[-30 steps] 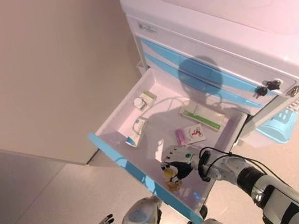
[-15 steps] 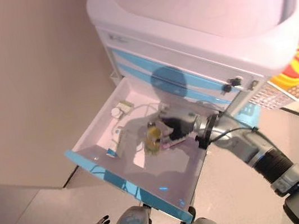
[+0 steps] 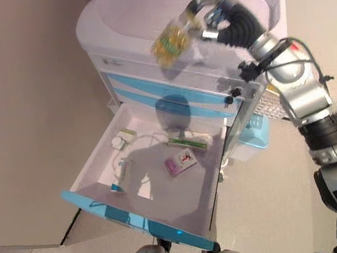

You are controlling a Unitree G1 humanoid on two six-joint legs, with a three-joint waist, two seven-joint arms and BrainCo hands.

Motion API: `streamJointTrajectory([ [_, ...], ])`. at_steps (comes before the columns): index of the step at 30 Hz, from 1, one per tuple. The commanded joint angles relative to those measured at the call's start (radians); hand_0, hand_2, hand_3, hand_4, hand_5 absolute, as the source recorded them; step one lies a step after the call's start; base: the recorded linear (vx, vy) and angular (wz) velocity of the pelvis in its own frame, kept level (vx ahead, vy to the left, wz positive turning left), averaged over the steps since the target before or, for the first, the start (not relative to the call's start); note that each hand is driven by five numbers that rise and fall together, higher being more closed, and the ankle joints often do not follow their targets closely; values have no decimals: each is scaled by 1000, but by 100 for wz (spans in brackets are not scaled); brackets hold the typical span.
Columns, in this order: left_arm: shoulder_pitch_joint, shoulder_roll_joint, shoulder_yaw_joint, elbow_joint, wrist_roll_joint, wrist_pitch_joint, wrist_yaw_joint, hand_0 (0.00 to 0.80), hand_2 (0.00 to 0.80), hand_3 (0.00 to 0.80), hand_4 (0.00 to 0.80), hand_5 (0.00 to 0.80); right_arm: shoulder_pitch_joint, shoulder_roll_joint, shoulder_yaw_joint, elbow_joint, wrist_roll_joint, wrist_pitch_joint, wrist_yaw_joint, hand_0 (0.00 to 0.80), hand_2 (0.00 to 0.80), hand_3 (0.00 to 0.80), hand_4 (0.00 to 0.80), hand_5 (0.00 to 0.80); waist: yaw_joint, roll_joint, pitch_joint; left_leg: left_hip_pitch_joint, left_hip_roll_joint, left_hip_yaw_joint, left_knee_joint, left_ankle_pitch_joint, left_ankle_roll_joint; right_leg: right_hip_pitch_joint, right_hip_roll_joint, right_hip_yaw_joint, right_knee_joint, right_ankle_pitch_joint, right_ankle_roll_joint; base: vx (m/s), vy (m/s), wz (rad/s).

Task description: Open the drawer and pick up the medicine

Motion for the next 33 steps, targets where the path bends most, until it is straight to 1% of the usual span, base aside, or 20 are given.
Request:
streamJointTrajectory([
  [1,-71,32,-38,27,-56,21,6,0,0,0,0,0,-151,-84,12,126,40,26,-112,800,800,800,800,800,17,-17,-52,4,-37,15,12,-113,13,-35,-32,38,49,-14,33,19,20,10],
  [3,-79,41,-50,26,-66,44,10,0,0,0,0,0,-230,-125,51,239,41,49,-134,800,800,800,800,800,26,-21,-52,7,-39,10,13,-114,12,-29,-33,32,47,-16,31,22,16,6],
  [4,-81,43,-52,25,-68,51,12,0,0,0,0,0,-252,-135,62,278,38,45,-132,800,800,800,800,800,27,-22,-52,7,-39,9,14,-116,11,-27,-34,30,47,-18,31,22,15,4],
  [7,-88,55,-60,26,-78,81,20,0,0,0,0,0,-346,-176,137,415,-9,65,-152,800,800,800,800,800,40,-29,-50,8,-43,1,18,-120,10,-21,-34,20,46,-23,27,22,14,6],
  [14,-92,70,-63,25,-95,98,20,0,0,0,0,0,-499,-228,289,626,-70,80,-139,800,800,800,800,800,68,-40,-46,6,-47,-19,21,-120,6,-9,-37,-6,44,-29,19,28,11,10],
  [15,-93,70,-63,25,-95,99,20,0,0,0,0,0,-504,-228,294,630,-72,79,-139,800,800,800,800,800,68,-39,-45,5,-47,-20,21,-120,6,-9,-37,-7,44,-30,19,31,0,7],
  [17,-92,71,-63,24,-96,95,18,0,0,0,0,0,-538,-235,328,681,-131,79,-129,800,800,800,800,800,79,-43,-42,2,-51,-30,20,-119,6,-8,-37,-16,42,-30,17,34,1,17],
  [21,-73,74,-71,-2,-103,91,16,0,0,0,0,0,-589,-255,390,738,-199,91,-106,800,800,800,800,800,102,-47,-35,-9,-55,-47,23,-115,6,-10,-39,-33,40,-30,17,31,-1,15],
  [26,-56,83,-85,-30,-116,75,10,0,0,0,0,0,-650,-278,465,799,-273,72,-119,800,800,800,800,800,126,-49,-7,-34,-59,-70,23,-105,6,-24,-37,-49,36,-26,15,-5,-7,18],
  [29,-53,89,-88,-43,-122,74,4,0,0,0,0,0,-665,-285,485,811,-317,58,-119,800,800,800,800,800,135,-47,8,-39,-59,-77,20,-103,5,-31,-36,-51,38,-27,14,-16,-2,16],
  [33,-37,98,-90,-75,-128,71,0,0,0,0,0,0,-696,-307,548,816,-366,45,-103,800,800,800,800,800,148,-47,29,-58,-61,-91,21,-95,4,-43,-36,-58,36,-24,14,-19,5,13],
])
